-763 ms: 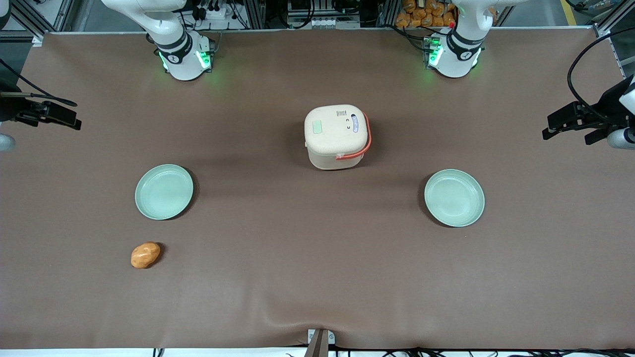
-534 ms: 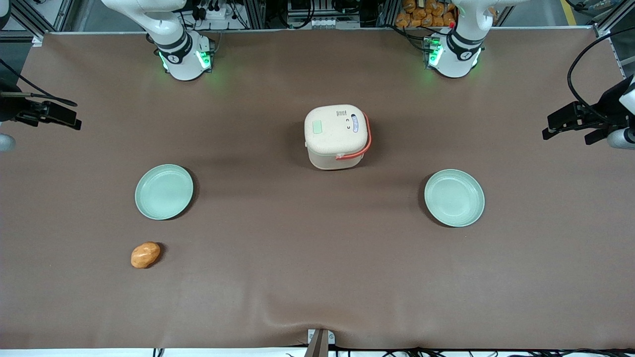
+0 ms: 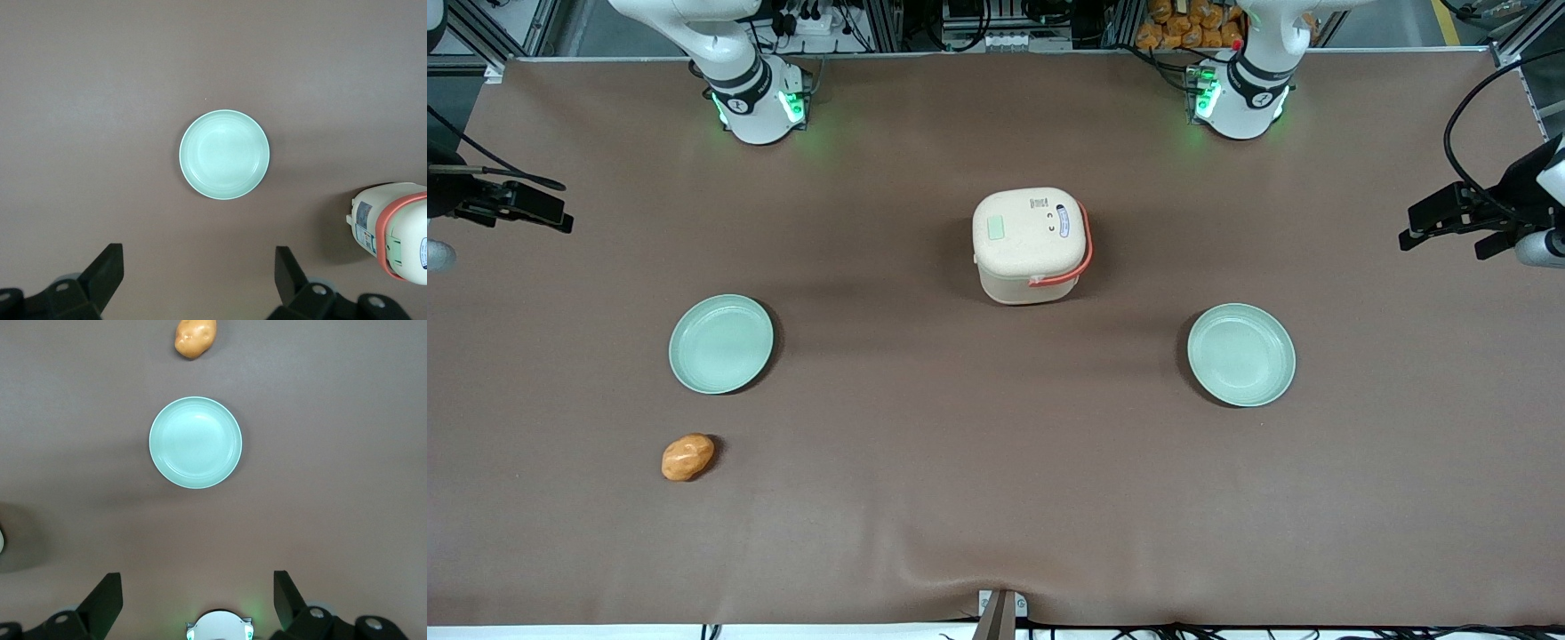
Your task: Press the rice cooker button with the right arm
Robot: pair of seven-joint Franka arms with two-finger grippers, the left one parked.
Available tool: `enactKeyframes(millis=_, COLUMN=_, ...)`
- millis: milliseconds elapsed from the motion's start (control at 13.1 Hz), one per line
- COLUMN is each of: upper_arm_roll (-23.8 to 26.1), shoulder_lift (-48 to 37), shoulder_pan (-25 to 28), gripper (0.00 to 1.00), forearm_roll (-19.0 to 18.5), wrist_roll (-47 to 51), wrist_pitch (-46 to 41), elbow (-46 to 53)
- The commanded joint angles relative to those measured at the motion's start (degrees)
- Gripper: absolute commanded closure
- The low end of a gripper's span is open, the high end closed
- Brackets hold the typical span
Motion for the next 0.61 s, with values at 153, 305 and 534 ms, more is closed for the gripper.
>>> enactKeyframes(millis=153, upper_arm_roll=-0.1, shoulder_lift=-0.3, shoulder_pan=0.3, gripper=0.00, forearm_roll=-1.5, wrist_roll=-0.7, wrist_pitch=-1.0, elbow=1.0)
enactKeyframes(millis=305, upper_arm_roll=-0.1, shoulder_lift=-0.3, shoulder_pan=0.4, gripper=0.00, forearm_roll=-0.9, wrist_roll=-0.7, wrist_pitch=-1.0, elbow=1.1)
enactKeyframes(millis=534, upper_arm_roll=0.1, shoulder_lift=-0.3, shoulder_pan=1.0, gripper=0.00, forearm_roll=-0.5, wrist_roll=-3.0, wrist_pitch=-1.3, elbow=1.3)
